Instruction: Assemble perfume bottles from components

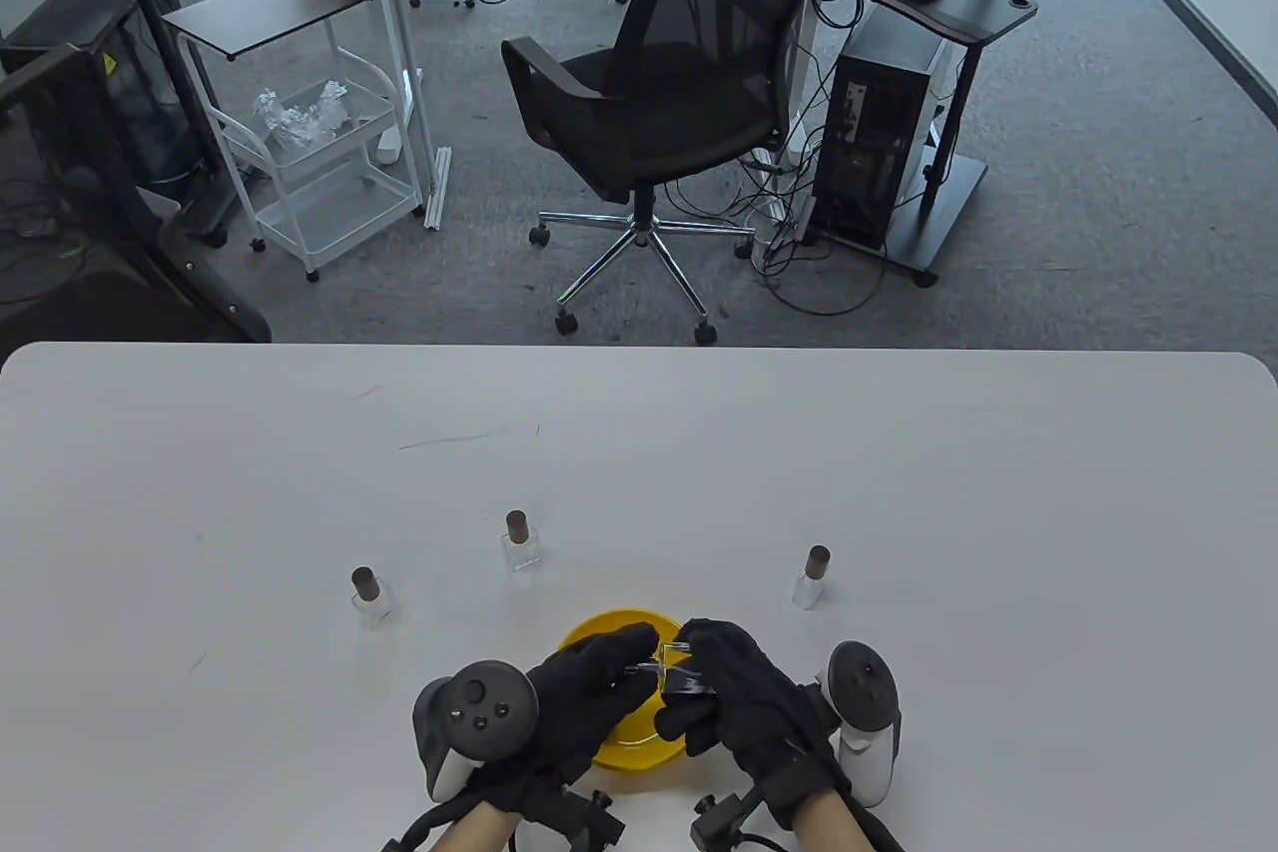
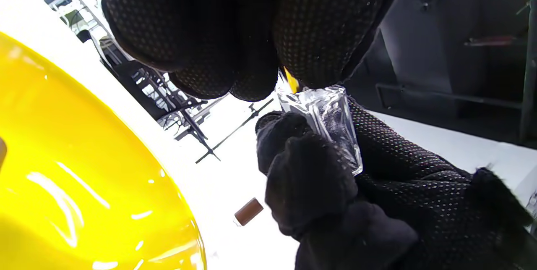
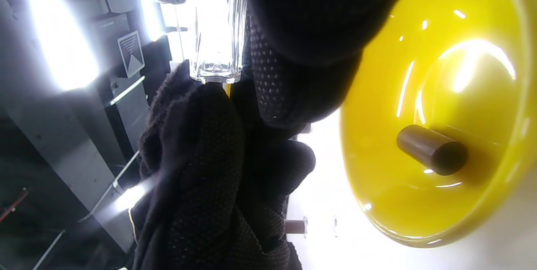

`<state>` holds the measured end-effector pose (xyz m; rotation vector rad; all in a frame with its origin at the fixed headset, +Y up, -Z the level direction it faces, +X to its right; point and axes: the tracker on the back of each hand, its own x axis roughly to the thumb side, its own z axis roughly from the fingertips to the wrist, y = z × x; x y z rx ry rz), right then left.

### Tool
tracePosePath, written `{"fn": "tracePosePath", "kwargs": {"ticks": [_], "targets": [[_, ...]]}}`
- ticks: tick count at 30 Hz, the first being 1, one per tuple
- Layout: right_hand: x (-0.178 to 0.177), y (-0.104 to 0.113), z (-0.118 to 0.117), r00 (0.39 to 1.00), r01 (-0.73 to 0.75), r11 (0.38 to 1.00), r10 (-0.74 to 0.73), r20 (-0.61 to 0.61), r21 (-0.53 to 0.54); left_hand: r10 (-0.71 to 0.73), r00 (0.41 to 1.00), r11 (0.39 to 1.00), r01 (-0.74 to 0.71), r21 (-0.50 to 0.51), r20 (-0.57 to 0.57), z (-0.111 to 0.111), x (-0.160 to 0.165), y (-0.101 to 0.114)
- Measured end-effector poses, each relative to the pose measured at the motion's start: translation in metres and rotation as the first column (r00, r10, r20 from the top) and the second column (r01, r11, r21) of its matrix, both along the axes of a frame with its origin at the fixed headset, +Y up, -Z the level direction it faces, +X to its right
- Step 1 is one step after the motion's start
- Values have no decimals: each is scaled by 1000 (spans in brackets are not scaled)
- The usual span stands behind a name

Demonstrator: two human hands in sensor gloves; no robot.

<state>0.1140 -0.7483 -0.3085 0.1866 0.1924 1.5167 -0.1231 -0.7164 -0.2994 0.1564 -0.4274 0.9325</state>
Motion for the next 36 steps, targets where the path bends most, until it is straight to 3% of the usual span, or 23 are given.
{"fn": "tracePosePath", "kwargs": {"ticks": [4, 11, 17, 21, 26, 32, 36], "targets": [[6, 6, -1, 999, 2, 999, -3, 32, 32, -81, 995, 996, 82, 24, -52, 0, 1, 7], [18, 11, -4, 996, 52, 998, -55, 75, 37, -304, 950, 953, 303, -29, -77, -6, 6, 13], [20, 10, -4, 994, 67, 997, -69, 84, 28, -585, 806, 811, 582, -55, -89, -13, 11, 11], [20, 10, -4, 994, 64, 997, -67, 83, 31, -644, 764, 763, 638, -99, -44, -20, 15, 5], [22, 9, -5, 994, 61, 998, -64, 94, 35, -770, 630, 616, 775, -144, 101, -28, 25, -8], [26, 9, -6, 992, 60, 998, -63, 107, 37, -858, 496, 482, 867, -125, 134, -32, 36, -21], [26, 9, -6, 992, 59, 998, -62, 108, 35, -890, 437, 427, 899, -99, 131, -32, 44, -24]]}}
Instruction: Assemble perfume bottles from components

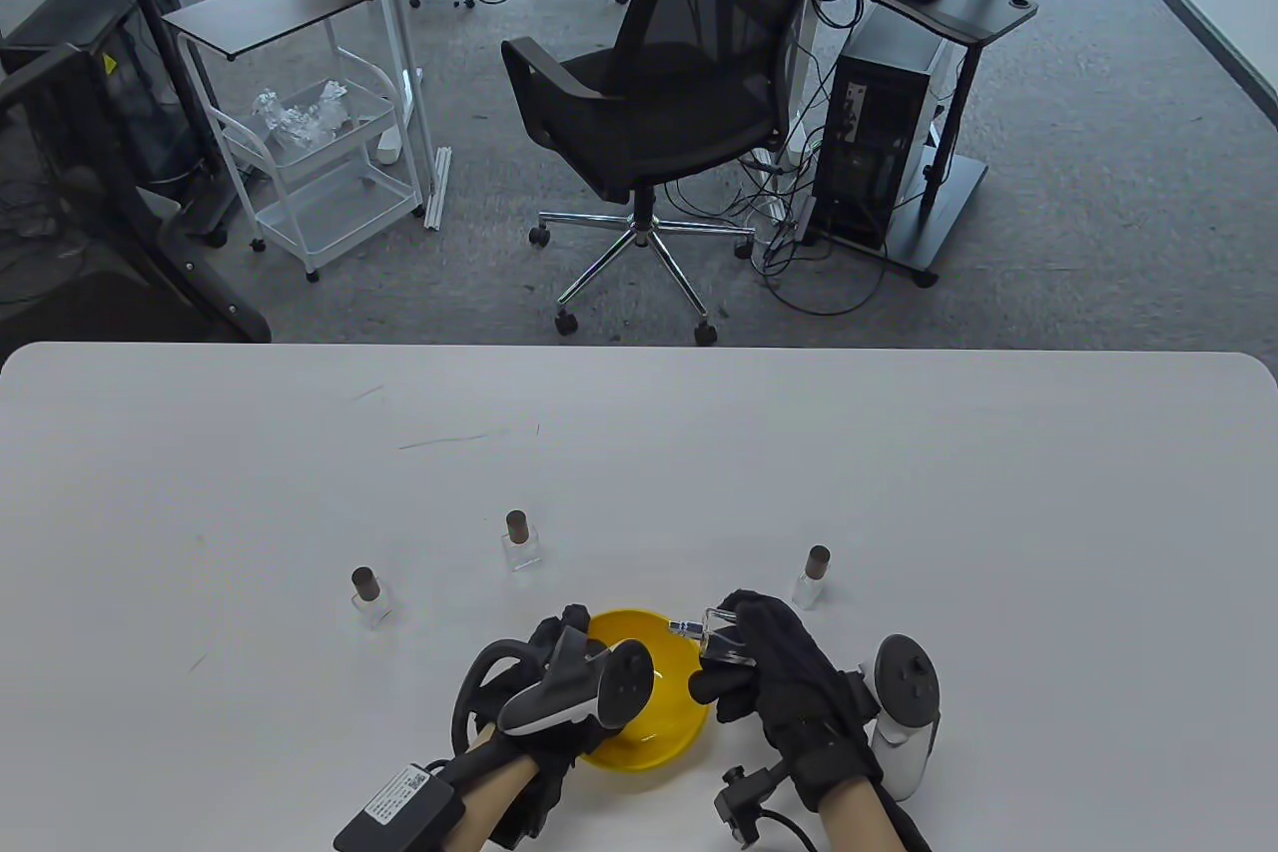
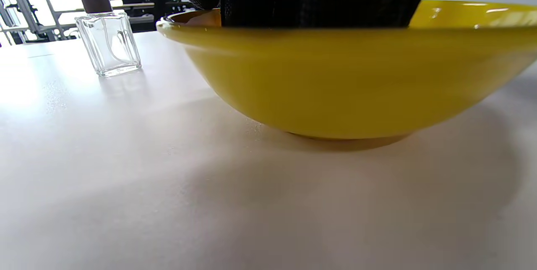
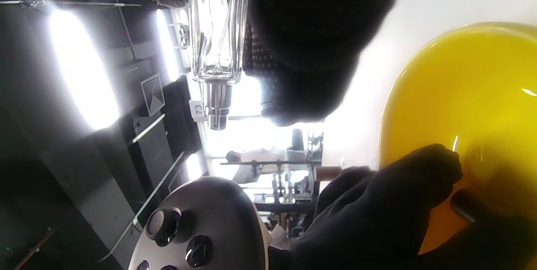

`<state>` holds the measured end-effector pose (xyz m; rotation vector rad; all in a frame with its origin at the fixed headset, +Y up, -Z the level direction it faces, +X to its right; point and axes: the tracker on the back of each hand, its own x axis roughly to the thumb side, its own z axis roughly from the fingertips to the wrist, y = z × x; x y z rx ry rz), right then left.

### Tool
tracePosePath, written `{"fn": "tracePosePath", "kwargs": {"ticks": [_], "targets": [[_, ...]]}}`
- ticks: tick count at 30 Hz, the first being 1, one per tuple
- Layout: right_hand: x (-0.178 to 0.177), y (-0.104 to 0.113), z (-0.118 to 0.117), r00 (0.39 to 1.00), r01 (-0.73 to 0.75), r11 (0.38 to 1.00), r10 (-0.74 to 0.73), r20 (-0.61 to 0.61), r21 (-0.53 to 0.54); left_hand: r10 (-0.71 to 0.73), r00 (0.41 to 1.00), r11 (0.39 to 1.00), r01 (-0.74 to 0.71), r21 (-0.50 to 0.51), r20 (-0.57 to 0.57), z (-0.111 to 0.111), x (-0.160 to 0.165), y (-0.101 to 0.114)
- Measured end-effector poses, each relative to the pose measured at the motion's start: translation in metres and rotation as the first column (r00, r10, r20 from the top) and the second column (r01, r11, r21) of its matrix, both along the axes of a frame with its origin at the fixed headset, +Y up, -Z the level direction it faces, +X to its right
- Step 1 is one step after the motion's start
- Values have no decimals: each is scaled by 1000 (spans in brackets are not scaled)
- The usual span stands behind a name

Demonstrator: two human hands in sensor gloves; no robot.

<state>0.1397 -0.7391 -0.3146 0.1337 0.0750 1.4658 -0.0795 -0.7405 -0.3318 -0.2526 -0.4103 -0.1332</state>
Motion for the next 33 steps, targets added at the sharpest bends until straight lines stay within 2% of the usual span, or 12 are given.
{"fn": "tracePosePath", "kwargs": {"ticks": [11, 16, 25, 28, 33], "targets": [[3, -1, -1, 1000, -6, 1000, 6, 8, 2, -85, 996, 994, 83, 64, 33, 3, 12, -5], [3, -1, -1, 1000, -7, 1000, 7, 5, 2, -70, 997, 995, 66, 71, 45, 4, 12, -5], [2, -1, 0, 1000, -9, 1000, 9, 2, 0, 172, 985, 969, -174, 177, 25, 8, -8, 20], [0, -2, 0, 1000, -12, 1000, 12, -8, -3, 294, 956, 929, -292, 228, 26, 11, -17, 32], [-5, -4, 1, 999, -22, 1000, 21, -26, -9, 432, 901, 859, -424, 286, 37, 17, -27, 39]]}}
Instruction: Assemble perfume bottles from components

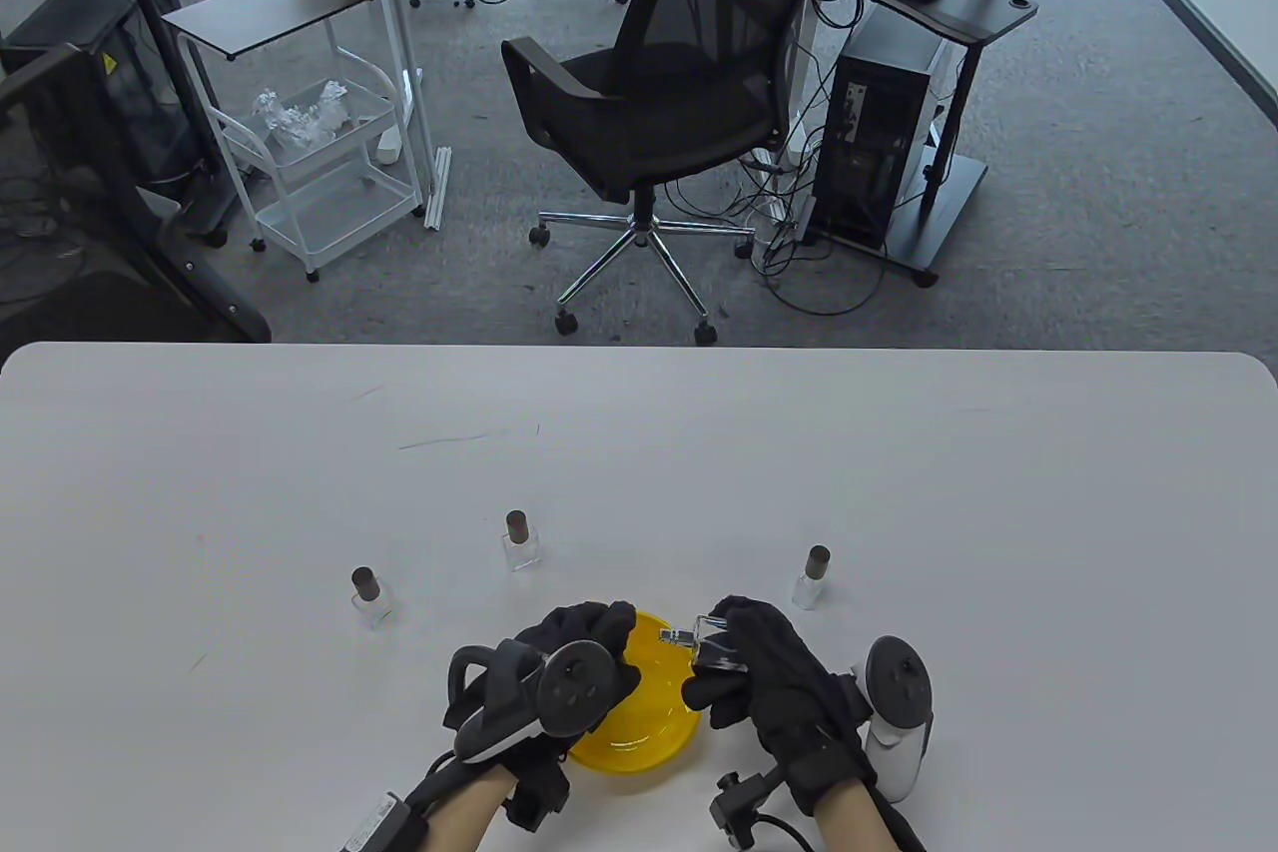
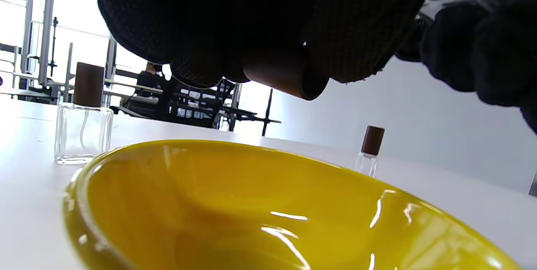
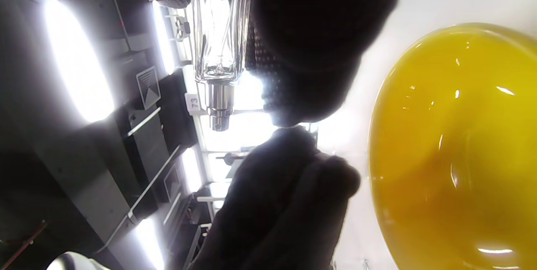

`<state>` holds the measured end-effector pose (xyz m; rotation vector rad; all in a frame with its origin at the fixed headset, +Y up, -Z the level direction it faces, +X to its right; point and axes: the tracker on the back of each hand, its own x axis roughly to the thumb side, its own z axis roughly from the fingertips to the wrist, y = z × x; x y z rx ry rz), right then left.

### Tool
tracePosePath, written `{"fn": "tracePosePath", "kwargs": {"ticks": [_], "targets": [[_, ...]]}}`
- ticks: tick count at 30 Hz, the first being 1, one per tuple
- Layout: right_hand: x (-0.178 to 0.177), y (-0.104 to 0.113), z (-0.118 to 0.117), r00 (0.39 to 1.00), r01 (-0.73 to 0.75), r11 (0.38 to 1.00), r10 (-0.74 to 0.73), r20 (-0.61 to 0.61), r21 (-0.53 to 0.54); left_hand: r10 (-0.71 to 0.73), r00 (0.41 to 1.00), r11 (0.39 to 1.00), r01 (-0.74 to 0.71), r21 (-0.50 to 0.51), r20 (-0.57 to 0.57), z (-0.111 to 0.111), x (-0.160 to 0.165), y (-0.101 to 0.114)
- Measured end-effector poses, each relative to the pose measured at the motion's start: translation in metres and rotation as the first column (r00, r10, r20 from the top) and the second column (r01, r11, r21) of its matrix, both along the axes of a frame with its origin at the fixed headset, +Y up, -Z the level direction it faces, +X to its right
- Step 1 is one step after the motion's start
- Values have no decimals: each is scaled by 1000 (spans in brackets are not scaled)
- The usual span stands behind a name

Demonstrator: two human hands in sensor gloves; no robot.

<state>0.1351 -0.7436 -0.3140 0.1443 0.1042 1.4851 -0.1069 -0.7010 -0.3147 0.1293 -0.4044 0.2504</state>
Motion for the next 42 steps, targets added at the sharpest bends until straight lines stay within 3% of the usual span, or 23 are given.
{"fn": "tracePosePath", "kwargs": {"ticks": [6, 11, 16, 25, 29, 42], "targets": [[-5, -4, 1, 1000, -16, 1000, 16, -21, -12, 233, 973, 972, -233, -18, -13, 6, -13, -9], [-11, -8, 1, 999, -14, 1000, 12, -50, -28, 500, 866, 862, -500, -82, -13, 5, -26, -19], [-19, -12, 1, 995, -6, 999, 1, -96, -45, 608, 792, 784, -610, -114, -54, 7, -36, -21], [-29, -14, 4, 990, -21, 999, 17, -140, -31, 805, 575, 520, -802, -294, -145, 3, -41, -35], [-31, -14, 4, 989, -9, 1000, 5, -150, -25, 843, 521, 453, -822, -347, -135, 2, -38, -37], [-41, -13, 9, 987, -65, 998, 67, -149, 20, 811, 572, 539, -812, -223, -121, 11, -37, -32]]}}
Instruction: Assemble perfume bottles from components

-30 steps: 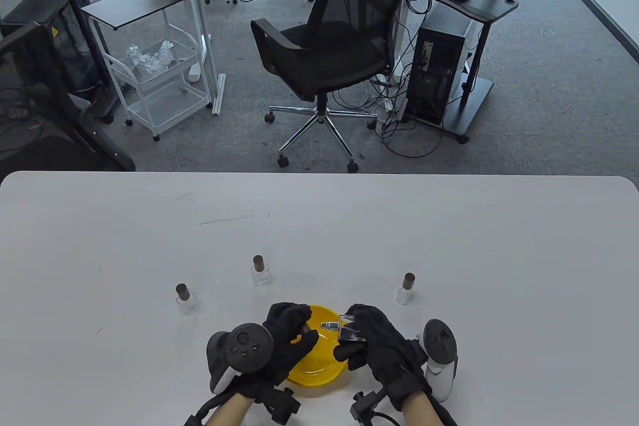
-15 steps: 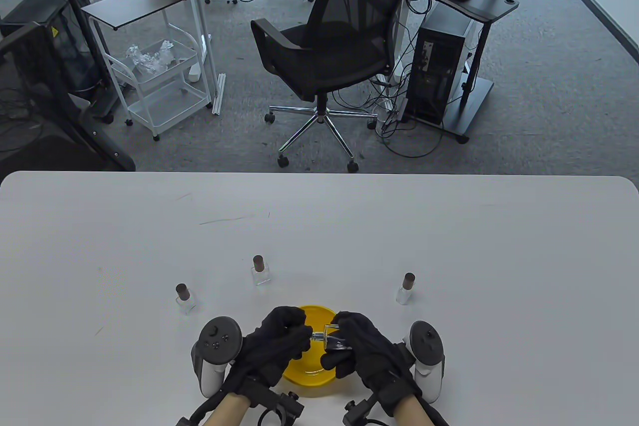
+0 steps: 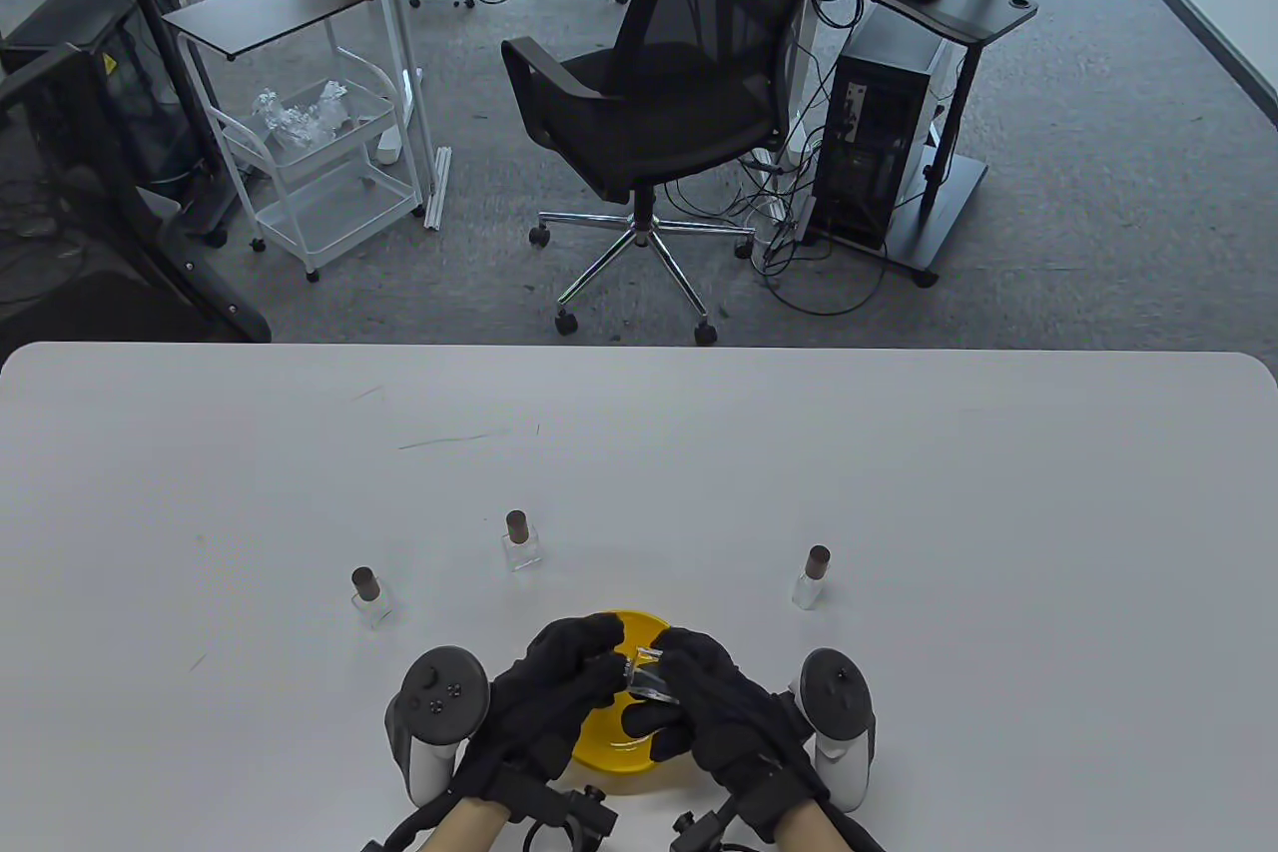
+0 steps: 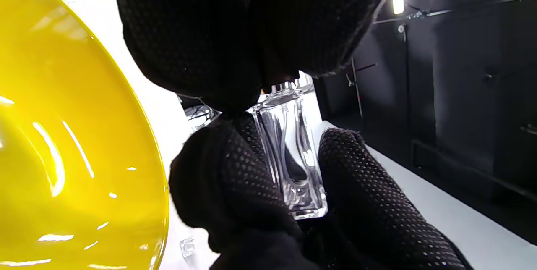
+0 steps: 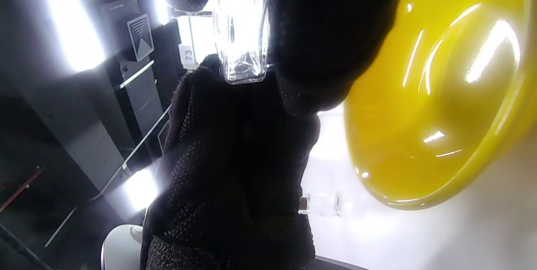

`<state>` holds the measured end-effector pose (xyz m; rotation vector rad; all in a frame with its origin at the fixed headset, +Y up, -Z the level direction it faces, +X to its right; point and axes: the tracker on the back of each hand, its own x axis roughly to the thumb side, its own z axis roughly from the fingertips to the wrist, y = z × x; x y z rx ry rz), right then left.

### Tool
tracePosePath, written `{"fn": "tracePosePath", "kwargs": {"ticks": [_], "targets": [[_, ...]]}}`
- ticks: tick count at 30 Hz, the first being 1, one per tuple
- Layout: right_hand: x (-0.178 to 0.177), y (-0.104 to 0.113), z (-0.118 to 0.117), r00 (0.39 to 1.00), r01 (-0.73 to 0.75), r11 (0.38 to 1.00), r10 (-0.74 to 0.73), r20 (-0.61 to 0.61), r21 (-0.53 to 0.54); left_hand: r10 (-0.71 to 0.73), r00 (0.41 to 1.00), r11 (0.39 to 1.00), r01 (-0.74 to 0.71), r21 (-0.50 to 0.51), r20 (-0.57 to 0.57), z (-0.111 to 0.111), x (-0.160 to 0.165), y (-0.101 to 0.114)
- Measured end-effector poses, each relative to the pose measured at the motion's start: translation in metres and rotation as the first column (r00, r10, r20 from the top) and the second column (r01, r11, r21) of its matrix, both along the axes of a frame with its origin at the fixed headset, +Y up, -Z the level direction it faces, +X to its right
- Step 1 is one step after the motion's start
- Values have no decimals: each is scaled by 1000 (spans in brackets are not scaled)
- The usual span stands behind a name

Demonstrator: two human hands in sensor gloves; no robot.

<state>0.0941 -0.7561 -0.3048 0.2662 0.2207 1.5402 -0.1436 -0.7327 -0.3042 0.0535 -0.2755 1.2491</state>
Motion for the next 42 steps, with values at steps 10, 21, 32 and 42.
{"fn": "tracePosePath", "kwargs": {"ticks": [10, 21, 32, 42], "targets": [[-5, -4, -1, 993, 25, 998, -31, -116, -55, -272, 949, 961, 258, 99, 159, 8, 21, 4], [-16, -6, 1, 971, -49, 997, 35, -235, -56, -483, 854, 873, 453, 180, 194, 14, 33, 7], [-12, 3, -1, 983, -1, 1000, -4, -185, -23, -549, 820, 822, 495, 281, 162, 21, 42, 15], [-6, 9, -3, 981, -7, 1000, 7, -194, 0, -581, 788, 806, 522, 278, 206, 16, 41, 20]]}}
